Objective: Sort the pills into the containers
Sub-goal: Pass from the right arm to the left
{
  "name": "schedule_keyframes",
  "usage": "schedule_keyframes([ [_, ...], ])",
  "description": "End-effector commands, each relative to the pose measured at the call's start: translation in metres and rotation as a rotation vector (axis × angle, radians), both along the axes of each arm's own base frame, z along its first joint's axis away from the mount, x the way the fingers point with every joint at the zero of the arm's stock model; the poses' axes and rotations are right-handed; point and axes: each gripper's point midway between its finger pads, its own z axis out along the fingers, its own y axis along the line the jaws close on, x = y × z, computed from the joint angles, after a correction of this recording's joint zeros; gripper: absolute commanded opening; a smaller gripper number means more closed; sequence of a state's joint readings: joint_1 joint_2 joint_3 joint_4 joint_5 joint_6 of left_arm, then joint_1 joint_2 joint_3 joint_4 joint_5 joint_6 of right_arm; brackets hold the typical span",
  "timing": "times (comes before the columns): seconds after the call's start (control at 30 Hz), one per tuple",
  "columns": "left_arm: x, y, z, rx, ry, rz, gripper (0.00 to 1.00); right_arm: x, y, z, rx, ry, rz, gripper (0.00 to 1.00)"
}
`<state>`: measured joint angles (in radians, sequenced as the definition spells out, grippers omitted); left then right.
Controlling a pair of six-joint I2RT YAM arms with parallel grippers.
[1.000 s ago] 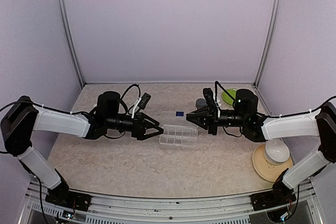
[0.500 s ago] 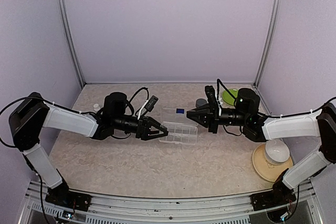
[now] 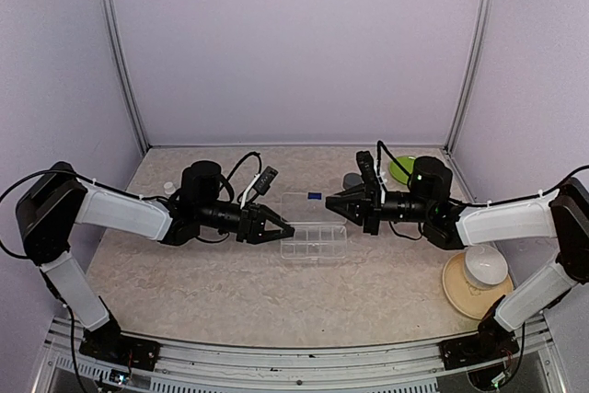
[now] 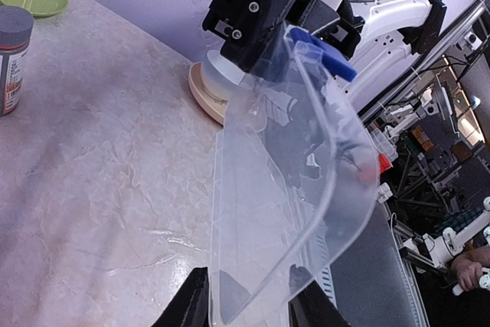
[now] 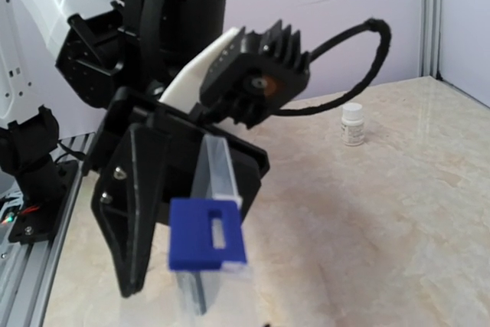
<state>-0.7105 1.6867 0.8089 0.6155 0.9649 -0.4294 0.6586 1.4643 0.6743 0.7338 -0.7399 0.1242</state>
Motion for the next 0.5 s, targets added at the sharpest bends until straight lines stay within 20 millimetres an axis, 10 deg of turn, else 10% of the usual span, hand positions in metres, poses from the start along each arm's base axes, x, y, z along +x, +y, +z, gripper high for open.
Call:
schedule_keyframes([
  [0.0, -0.007, -0.004, 0.003, -0.020, -0.021, -0.039, 0.37, 0.012, 0.000, 0.011, 0.023, -0.005, -0.041, 0.06],
  [0.2, 0.001, -0.005, -0.009, 0.016, 0.011, 0.000, 0.67, 0.006, -0.004, 0.020, 0.042, -0.036, -0.037, 0.06],
  [0.47, -0.001, -0.007, -0.012, 0.018, 0.027, -0.016, 0.61, 0.008, -0.010, 0.024, 0.030, -0.085, -0.083, 0.05],
])
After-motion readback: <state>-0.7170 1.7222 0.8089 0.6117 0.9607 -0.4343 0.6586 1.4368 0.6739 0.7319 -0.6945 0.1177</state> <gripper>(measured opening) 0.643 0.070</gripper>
